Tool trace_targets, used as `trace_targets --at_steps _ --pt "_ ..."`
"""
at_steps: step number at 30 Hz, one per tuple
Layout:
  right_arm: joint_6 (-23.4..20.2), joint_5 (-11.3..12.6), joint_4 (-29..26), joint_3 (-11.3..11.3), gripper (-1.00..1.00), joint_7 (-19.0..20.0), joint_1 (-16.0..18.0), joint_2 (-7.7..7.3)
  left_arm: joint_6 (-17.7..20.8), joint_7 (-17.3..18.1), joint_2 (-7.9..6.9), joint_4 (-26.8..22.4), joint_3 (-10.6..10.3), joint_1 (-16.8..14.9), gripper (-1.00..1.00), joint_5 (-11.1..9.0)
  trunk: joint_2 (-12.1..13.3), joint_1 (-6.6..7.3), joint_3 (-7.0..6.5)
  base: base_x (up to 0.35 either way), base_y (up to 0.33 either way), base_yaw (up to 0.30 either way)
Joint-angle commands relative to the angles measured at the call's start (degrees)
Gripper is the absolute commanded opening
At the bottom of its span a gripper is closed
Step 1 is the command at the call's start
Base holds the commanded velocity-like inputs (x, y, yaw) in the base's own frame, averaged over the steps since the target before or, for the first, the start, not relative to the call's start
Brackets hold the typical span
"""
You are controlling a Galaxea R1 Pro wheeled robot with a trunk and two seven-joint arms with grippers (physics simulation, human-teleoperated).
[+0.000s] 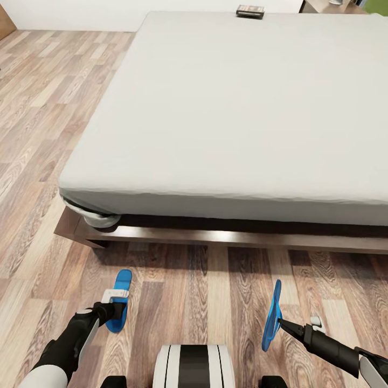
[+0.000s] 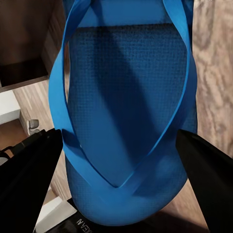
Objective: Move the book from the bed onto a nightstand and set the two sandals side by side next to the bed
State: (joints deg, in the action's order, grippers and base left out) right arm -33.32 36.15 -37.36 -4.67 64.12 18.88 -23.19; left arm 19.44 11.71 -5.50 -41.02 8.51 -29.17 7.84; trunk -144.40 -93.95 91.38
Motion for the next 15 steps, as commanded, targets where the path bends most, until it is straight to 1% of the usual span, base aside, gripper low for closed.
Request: trace_targets --at_steps 1,2,7,14,15 --pt "-0.4 0.3 0.0 0.0 -1.0 0.0 0.0 -0.01 0.2 0.6 0.05 -0.1 0.3 0.0 -1.0 0.6 0.0 0.01 0.03 0.0 0.0 0.0" --pt "-0.4 0.3 0.0 0.0 -1.0 0.0 0.0 -0.01 0.2 0.6 0.05 -0.1 0.3 0.0 -1.0 0.6 0.0 0.01 0.03 0.0 0.0 0.0" --pt "-0.4 0.3 0.0 0.0 -1.0 0.0 0.0 -0.01 0.2 0.6 0.05 -0.1 0.3 0.0 -1.0 0.6 -0.1 -0.12 1.14 0.0 0.0 0.0" --pt "-0.4 0.3 0.0 0.0 -1.0 0.0 0.0 -0.01 0.2 0.6 0.05 -0.1 0.3 0.0 -1.0 0.6 -0.1 -0.12 1.14 0.0 0.0 0.0" --pt "-0.4 0.3 0.0 0.0 -1.0 0.0 0.0 -0.01 0.2 0.6 0.05 -0.1 0.3 0.0 -1.0 0.6 -0.1 -0.15 1.36 0.0 0.0 0.0"
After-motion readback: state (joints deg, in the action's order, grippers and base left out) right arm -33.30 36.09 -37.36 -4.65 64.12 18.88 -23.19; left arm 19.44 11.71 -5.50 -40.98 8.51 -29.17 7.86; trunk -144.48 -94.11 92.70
